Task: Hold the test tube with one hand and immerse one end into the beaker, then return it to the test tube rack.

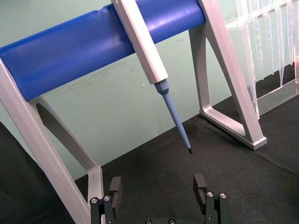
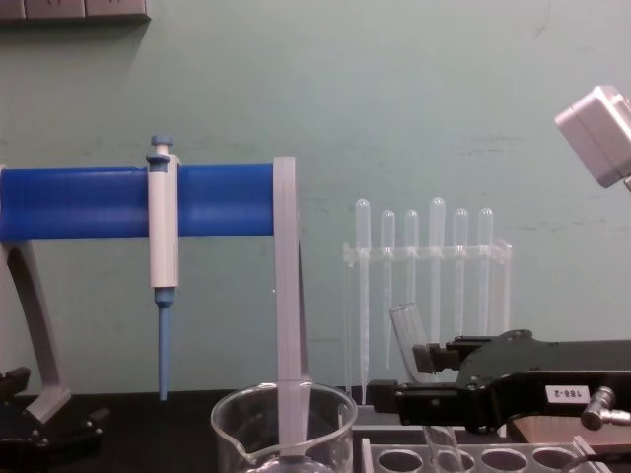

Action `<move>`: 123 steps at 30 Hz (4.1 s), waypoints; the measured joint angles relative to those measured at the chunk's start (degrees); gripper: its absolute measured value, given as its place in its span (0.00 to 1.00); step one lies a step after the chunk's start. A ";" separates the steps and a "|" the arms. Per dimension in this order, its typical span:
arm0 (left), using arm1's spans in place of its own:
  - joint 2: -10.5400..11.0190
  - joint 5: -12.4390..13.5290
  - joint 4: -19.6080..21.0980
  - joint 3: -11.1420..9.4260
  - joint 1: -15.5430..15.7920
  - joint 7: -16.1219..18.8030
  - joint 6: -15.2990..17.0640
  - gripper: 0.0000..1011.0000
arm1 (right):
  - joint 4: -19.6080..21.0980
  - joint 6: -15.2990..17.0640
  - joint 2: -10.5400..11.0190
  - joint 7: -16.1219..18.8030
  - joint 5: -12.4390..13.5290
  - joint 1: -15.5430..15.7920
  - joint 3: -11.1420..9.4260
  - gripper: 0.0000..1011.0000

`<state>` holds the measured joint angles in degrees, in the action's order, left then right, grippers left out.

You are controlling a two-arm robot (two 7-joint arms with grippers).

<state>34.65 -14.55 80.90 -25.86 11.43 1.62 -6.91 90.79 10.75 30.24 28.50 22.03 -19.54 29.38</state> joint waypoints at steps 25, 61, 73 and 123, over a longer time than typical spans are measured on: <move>0.00 0.00 0.00 0.00 0.00 0.00 0.00 0.99 | 5.01 -1.53 0.39 -0.98 1.27 3.64 -3.85 0.23; 0.00 0.00 0.00 0.00 0.00 0.00 0.00 0.99 | 10.79 -6.03 0.00 -3.97 5.12 8.36 -8.50 0.23; 0.00 0.00 0.00 0.00 0.00 0.00 0.00 0.99 | 10.75 -6.01 0.00 -3.96 5.08 8.32 -8.46 0.23; 0.00 0.00 0.00 0.00 0.00 0.00 0.00 0.99 | 10.75 -6.01 0.00 -3.90 5.05 8.33 -8.46 0.23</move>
<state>34.65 -14.55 80.90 -25.86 11.43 1.62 -6.91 101.54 4.74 30.23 24.59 27.09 -11.21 20.92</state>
